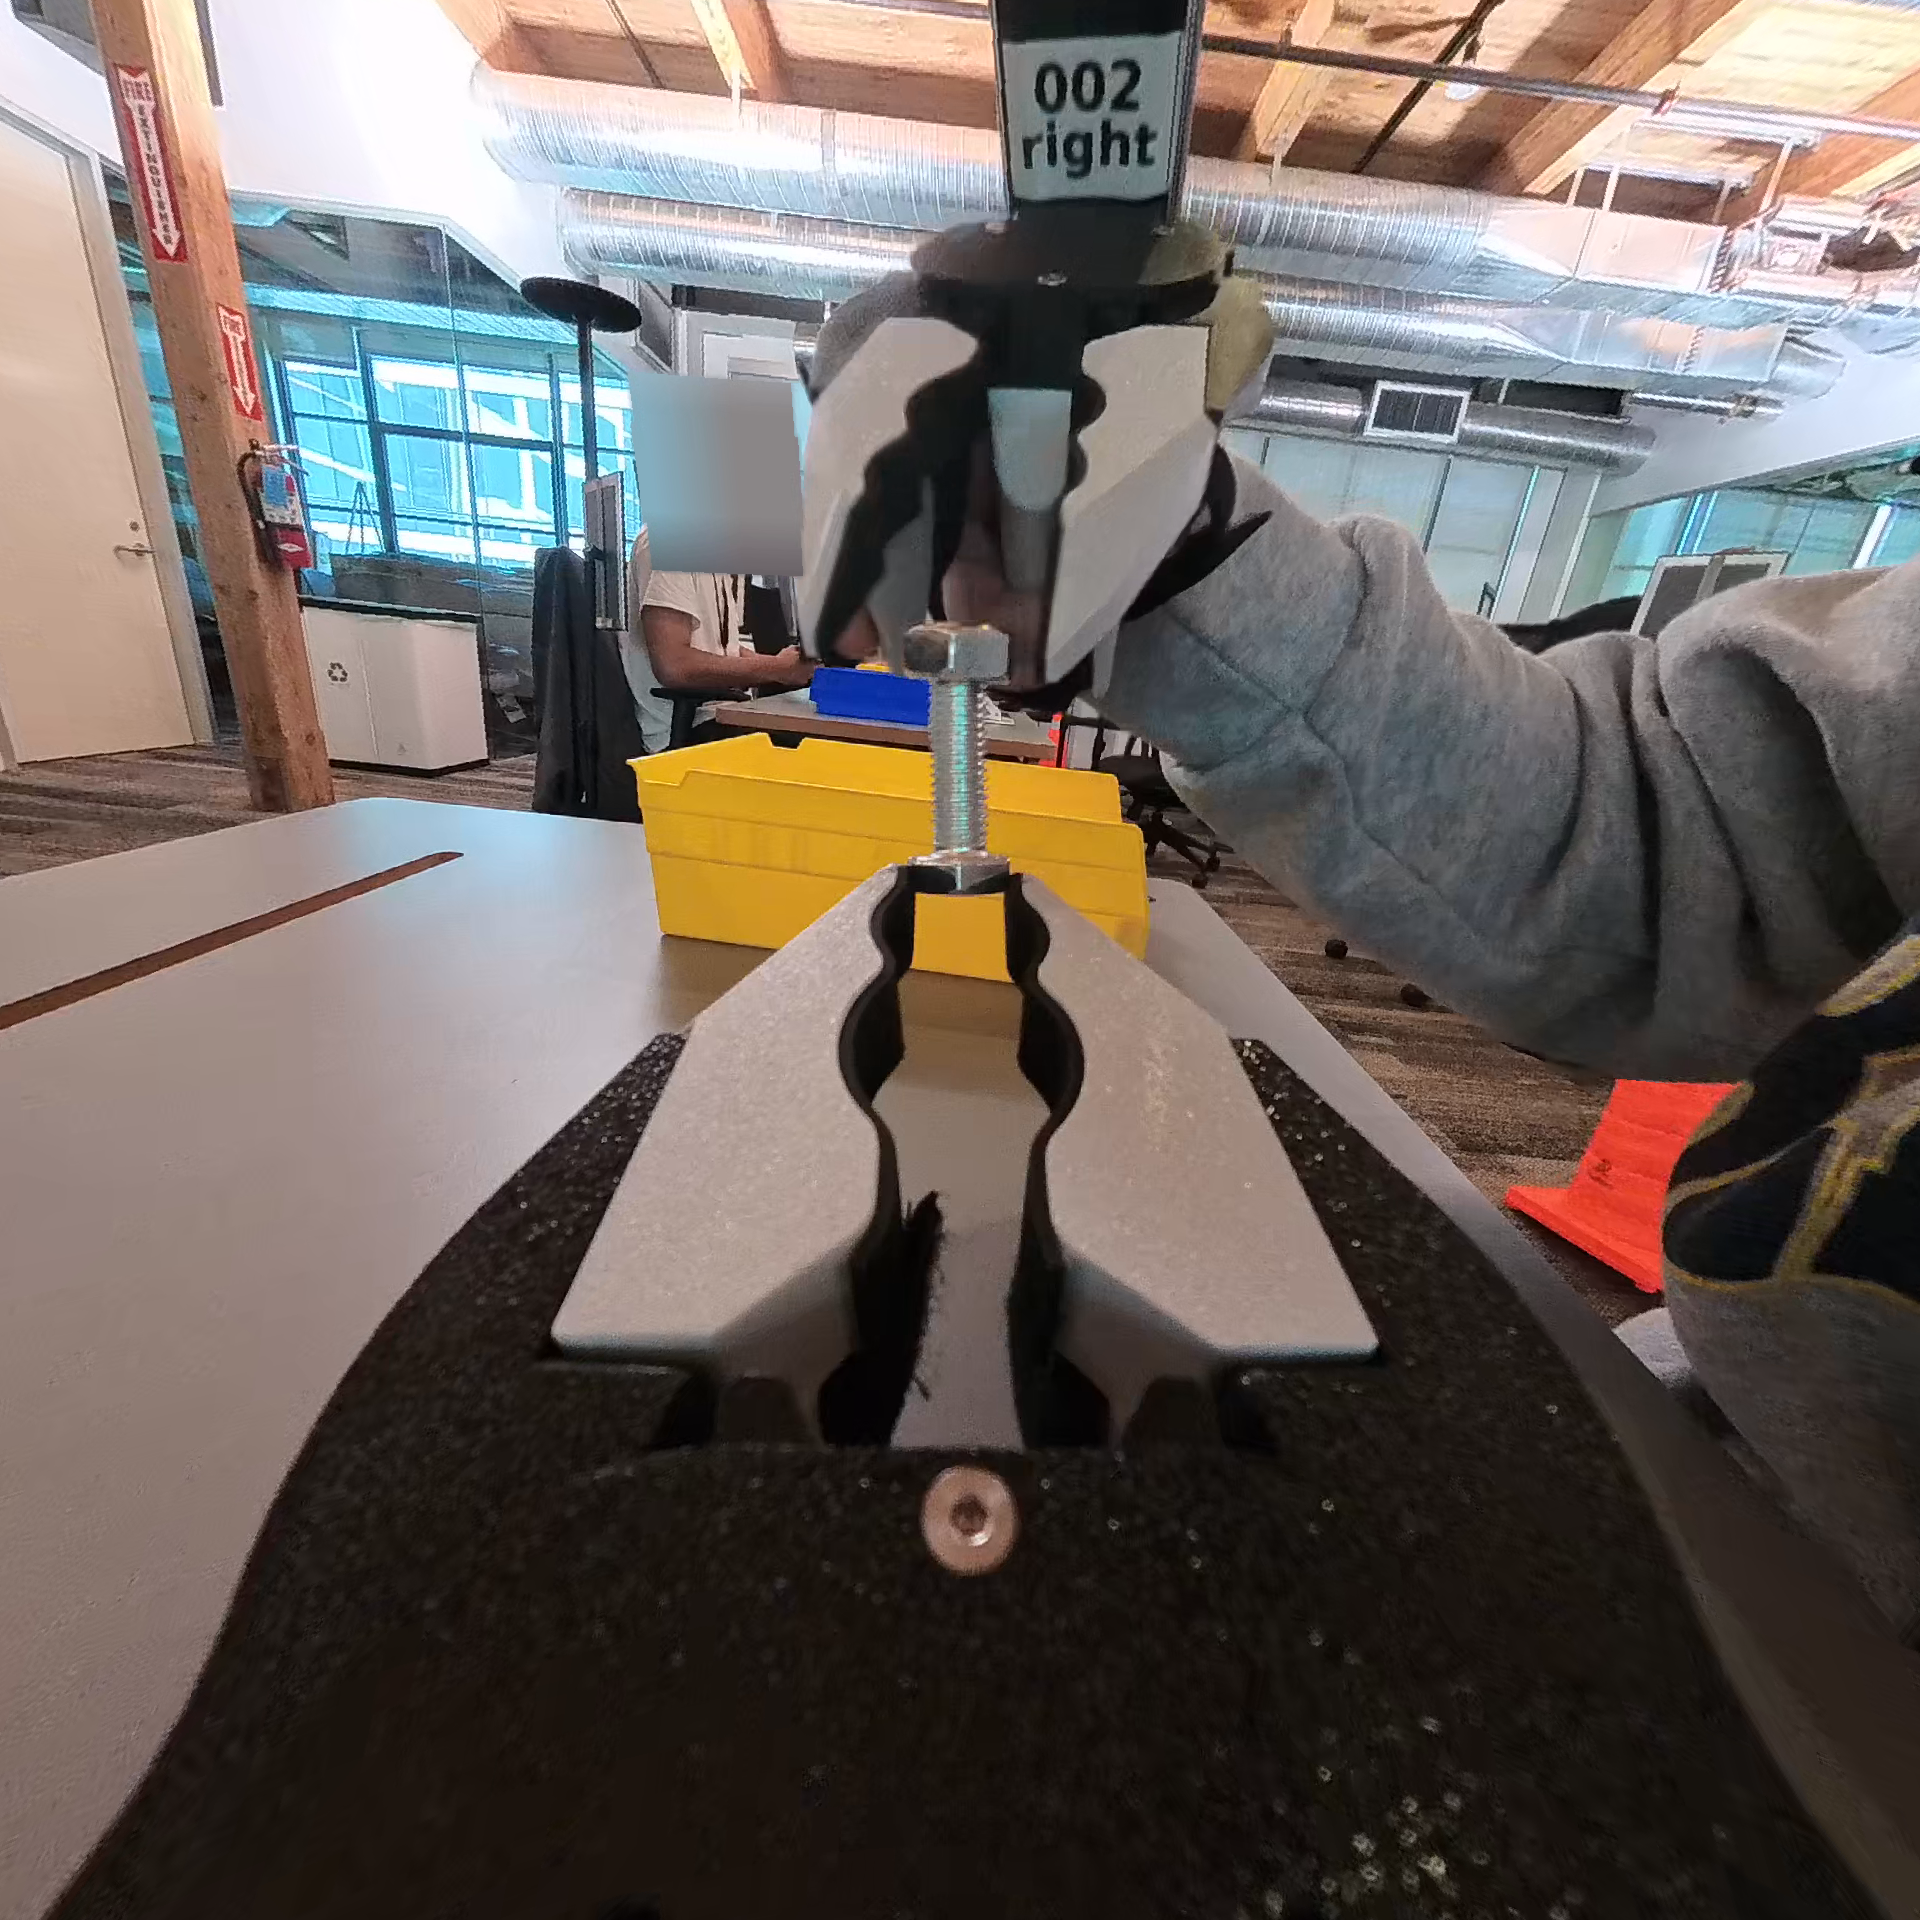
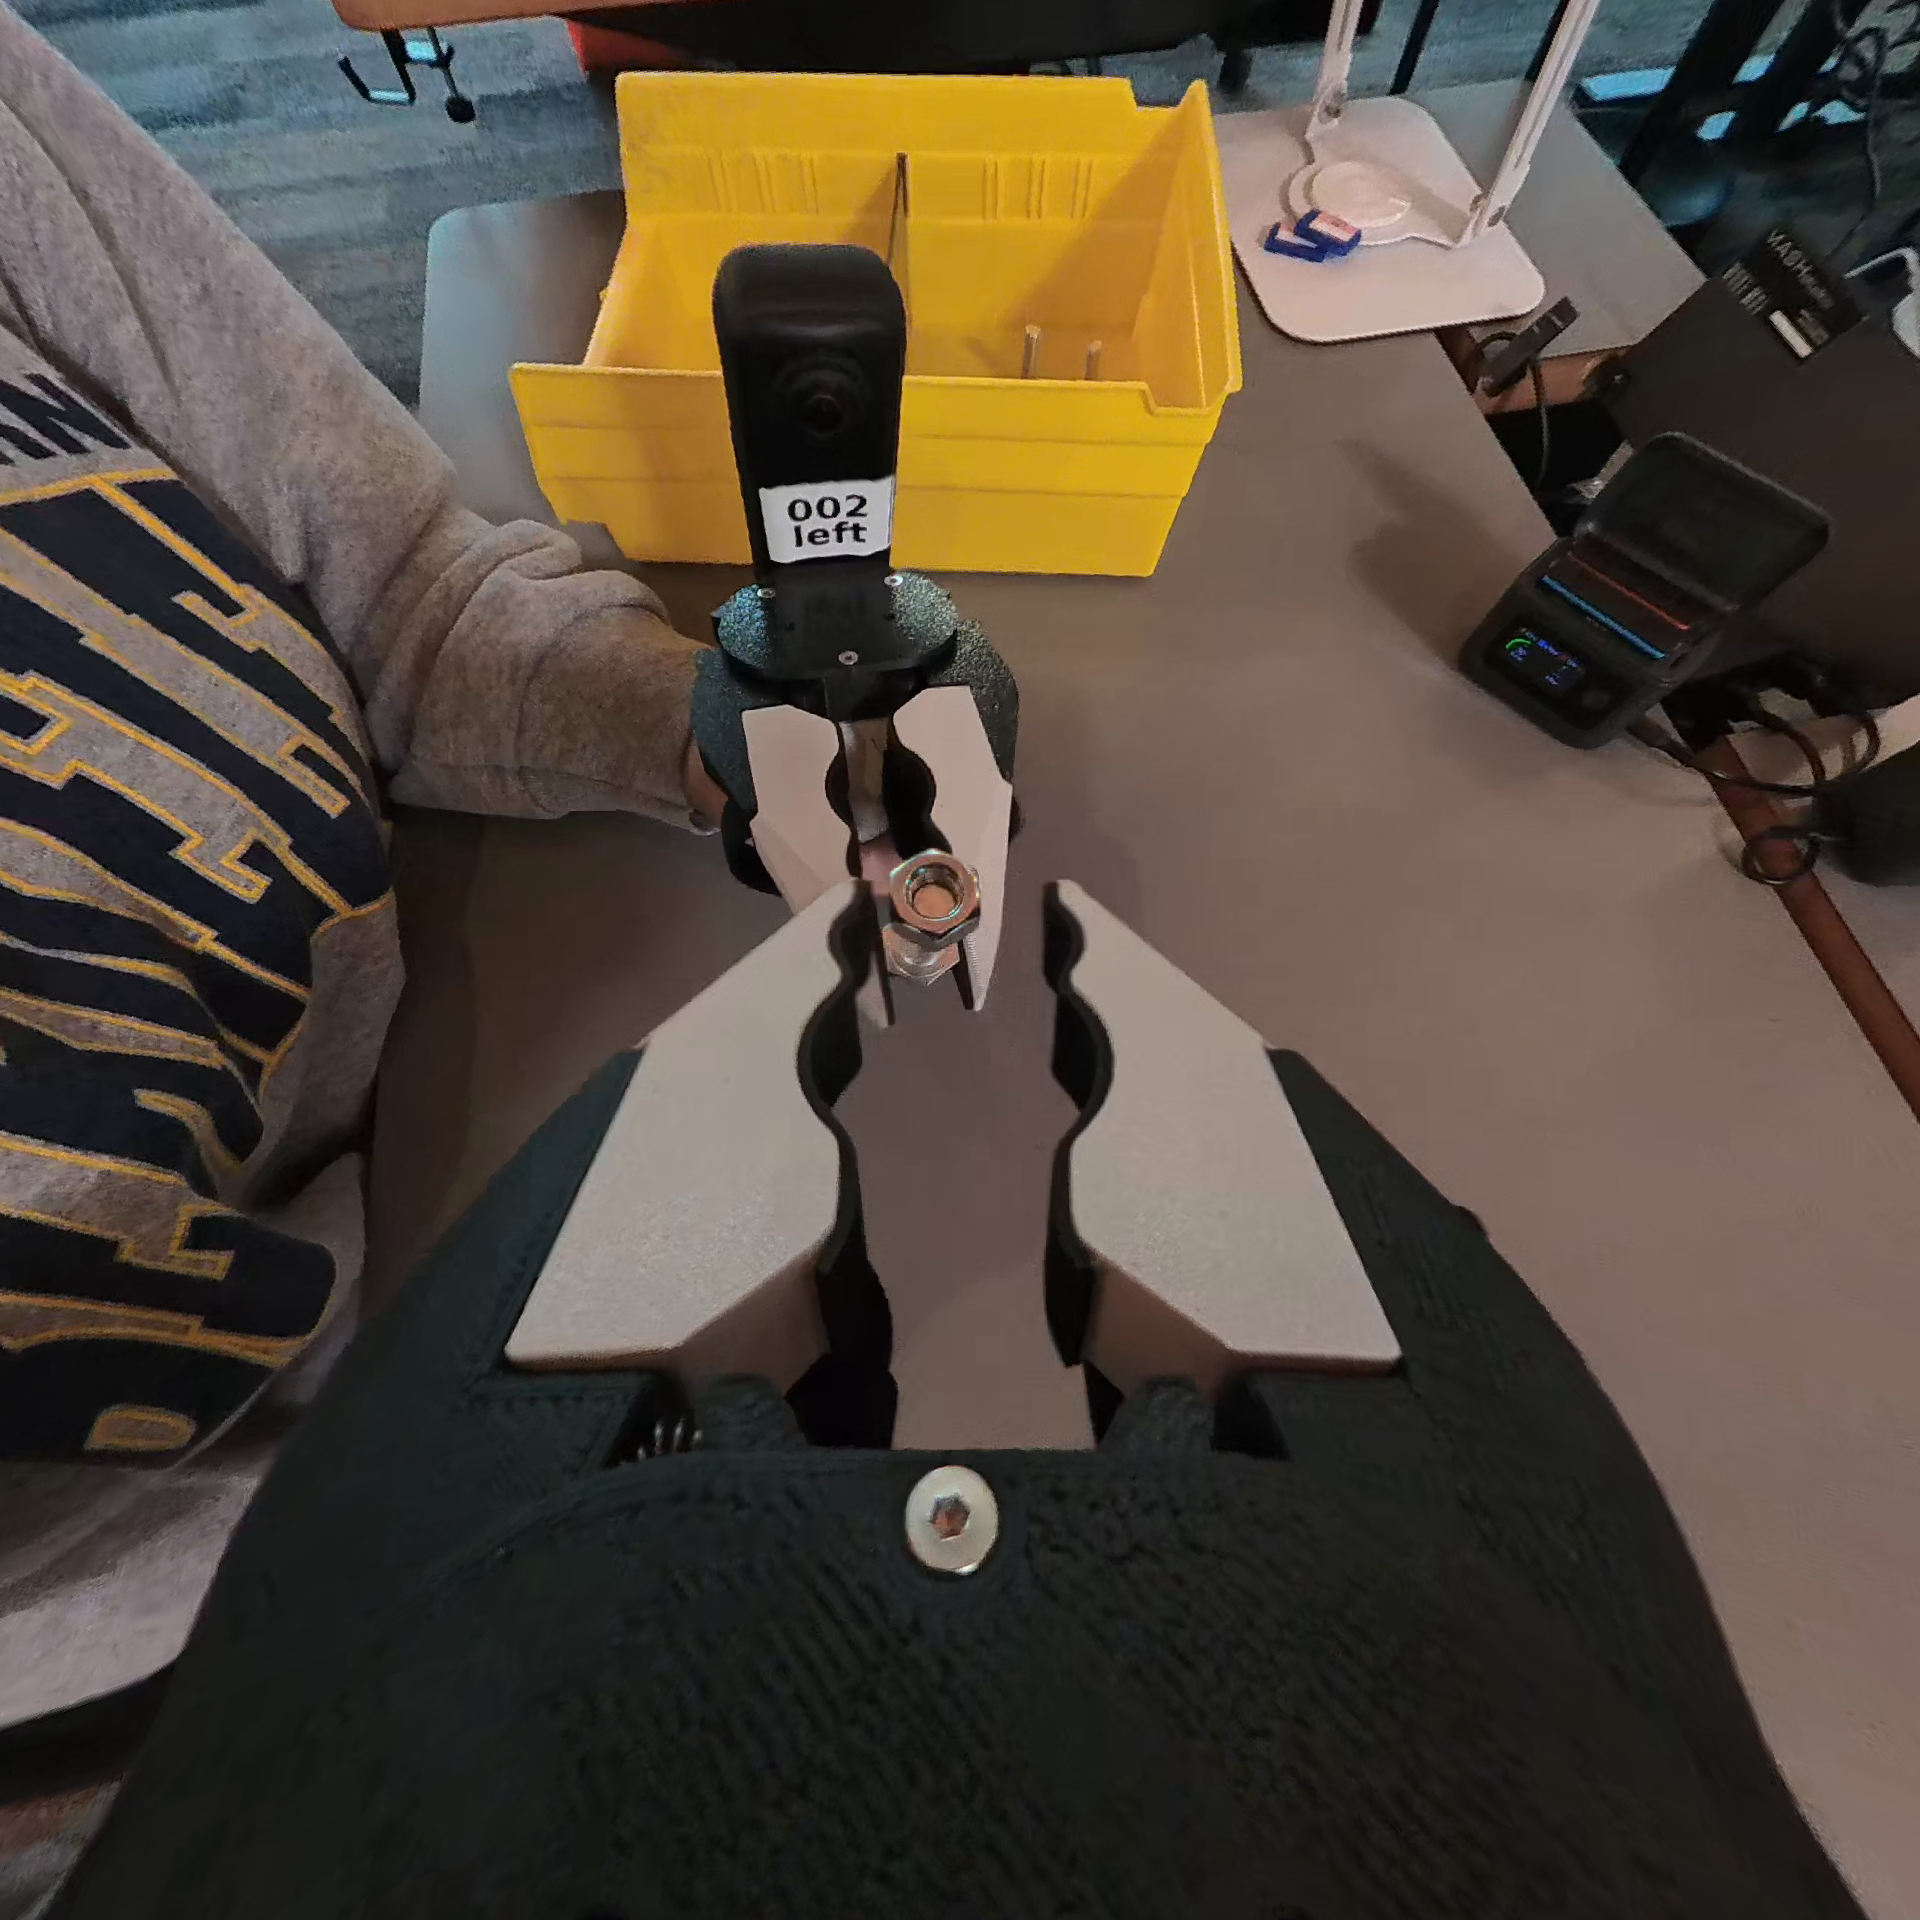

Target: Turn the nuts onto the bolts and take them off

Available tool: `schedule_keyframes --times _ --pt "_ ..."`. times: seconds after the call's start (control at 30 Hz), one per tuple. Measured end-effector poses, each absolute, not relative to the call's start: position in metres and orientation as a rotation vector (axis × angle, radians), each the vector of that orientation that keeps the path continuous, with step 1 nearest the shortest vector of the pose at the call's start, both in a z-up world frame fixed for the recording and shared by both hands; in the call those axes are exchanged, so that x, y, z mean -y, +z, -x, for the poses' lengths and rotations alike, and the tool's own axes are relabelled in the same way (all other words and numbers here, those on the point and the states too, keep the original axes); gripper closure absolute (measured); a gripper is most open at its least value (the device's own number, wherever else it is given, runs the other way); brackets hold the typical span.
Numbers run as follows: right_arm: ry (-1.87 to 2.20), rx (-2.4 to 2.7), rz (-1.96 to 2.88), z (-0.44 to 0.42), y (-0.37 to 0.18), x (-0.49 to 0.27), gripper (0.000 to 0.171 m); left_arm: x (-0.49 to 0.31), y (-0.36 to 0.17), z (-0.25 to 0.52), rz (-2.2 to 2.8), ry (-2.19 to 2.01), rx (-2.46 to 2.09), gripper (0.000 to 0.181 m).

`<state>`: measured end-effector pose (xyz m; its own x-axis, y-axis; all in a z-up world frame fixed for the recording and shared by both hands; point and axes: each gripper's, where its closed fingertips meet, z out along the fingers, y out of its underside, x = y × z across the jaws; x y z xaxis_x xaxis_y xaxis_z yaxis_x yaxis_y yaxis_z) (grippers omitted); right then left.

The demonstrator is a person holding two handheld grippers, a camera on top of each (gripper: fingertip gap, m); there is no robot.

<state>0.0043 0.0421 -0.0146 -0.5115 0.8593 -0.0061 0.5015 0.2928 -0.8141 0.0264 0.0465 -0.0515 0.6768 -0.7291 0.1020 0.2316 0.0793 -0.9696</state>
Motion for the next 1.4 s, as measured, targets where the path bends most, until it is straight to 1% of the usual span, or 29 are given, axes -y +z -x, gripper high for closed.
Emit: schedule_keyframes --times 0.07,0.13,0.17,0.27,0.33,0.4,0.67,0.87,0.93,1.1,1.13,1.23,1.4 --pt "1.162 2.057 1.199 -0.003 -0.009 -0.042 0.129 -0.046 -0.051 -0.026 1.304 -0.764 -0.470 0.167" --pt "1.271 1.927 1.142 0.000 0.002 -0.039 0.111 -0.046 -0.050 -0.026 1.299 -0.776 -0.464 0.167" --pt "1.327 1.861 1.107 0.000 0.006 -0.036 0.108 -0.046 -0.050 -0.025 1.297 -0.782 -0.461 0.167" --pt "1.419 1.705 1.029 0.002 0.007 -0.026 0.089 -0.045 -0.048 -0.025 1.290 -0.804 -0.457 0.167" --pt "1.449 1.654 1.016 0.006 0.001 -0.019 0.082 -0.044 -0.047 -0.027 1.280 -0.830 -0.456 0.167" --pt "1.492 1.624 1.013 0.009 -0.004 -0.012 0.079 -0.043 -0.047 -0.027 1.281 -0.837 -0.458 0.167" --pt "1.556 1.601 1.016 0.009 -0.010 -0.003 0.083 -0.045 -0.047 -0.023 1.287 -0.826 -0.441 0.167" --pt "1.527 1.580 1.036 -0.003 -0.011 -0.009 0.086 -0.048 -0.049 -0.017 1.298 -0.814 -0.419 0.167" --pt "1.522 1.567 1.045 -0.008 -0.012 -0.013 0.090 -0.048 -0.049 -0.018 1.301 -0.815 -0.423 0.167" --pt "1.512 1.522 1.059 0.001 -0.012 -0.017 0.090 -0.047 -0.052 -0.025 1.310 -0.823 -0.449 0.167" --pt "1.489 1.523 1.059 0.004 -0.013 -0.018 0.094 -0.047 -0.052 -0.026 1.313 -0.823 -0.453 0.166" --pt "1.417 1.485 1.086 0.011 -0.013 -0.027 0.114 -0.045 -0.053 -0.028 1.316 -0.817 -0.479 0.167" --pt "1.500 1.502 1.087 0.006 -0.011 -0.025 0.142 -0.040 -0.050 -0.032 1.295 -0.860 -0.512 0.167"
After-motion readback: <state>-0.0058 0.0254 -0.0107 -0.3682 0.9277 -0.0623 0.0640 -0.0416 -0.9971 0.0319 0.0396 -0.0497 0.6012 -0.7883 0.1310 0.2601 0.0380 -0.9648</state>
